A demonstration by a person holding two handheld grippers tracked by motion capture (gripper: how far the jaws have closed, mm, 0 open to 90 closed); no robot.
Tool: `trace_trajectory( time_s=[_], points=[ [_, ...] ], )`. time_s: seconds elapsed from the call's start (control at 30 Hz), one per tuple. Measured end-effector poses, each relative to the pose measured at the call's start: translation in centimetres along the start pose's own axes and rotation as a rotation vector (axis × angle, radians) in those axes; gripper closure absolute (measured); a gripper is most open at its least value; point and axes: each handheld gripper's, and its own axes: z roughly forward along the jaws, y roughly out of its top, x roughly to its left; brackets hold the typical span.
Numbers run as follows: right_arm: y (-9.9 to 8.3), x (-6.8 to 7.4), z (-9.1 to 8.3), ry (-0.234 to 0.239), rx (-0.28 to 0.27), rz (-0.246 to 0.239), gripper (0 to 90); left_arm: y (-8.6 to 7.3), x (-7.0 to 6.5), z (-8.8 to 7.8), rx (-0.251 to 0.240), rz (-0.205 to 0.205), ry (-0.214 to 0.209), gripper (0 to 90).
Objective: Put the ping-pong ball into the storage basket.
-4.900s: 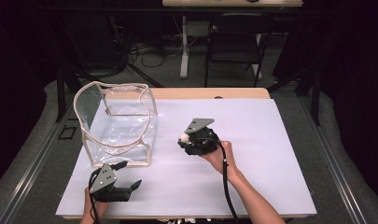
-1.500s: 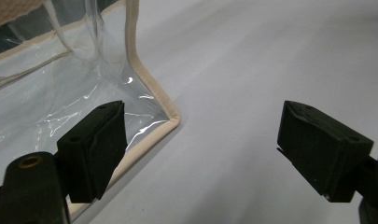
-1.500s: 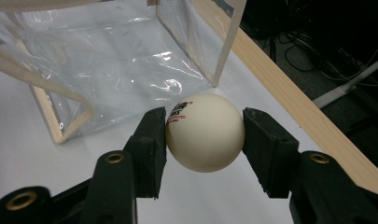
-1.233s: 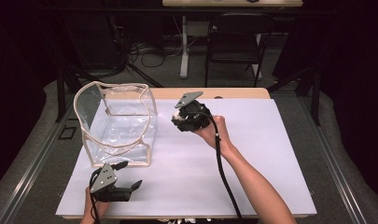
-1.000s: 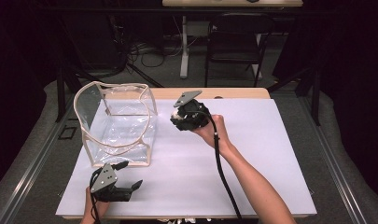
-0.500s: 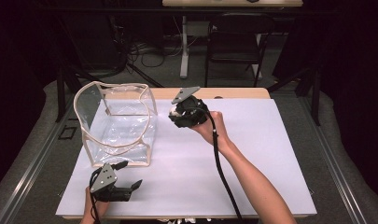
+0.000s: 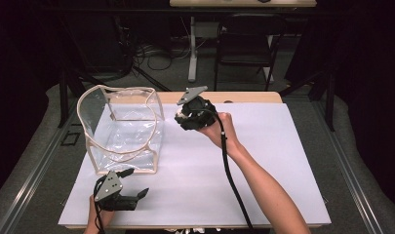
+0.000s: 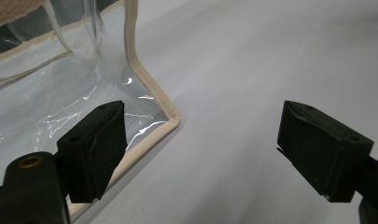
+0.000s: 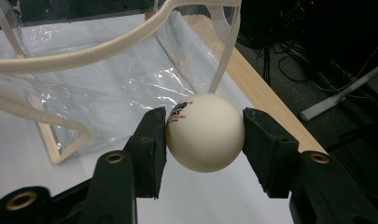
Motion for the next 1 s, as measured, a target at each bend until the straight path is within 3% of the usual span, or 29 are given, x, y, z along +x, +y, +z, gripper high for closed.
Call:
trace_trajectory(
  time_s=[1.0],
  points=[
    [2.2, 0.0, 0.0, 0.001, 0.005, -0.023, 50.6, 0.0, 0.0, 0.0, -0.003, 0.000, -0.001, 16.1]
  ],
)
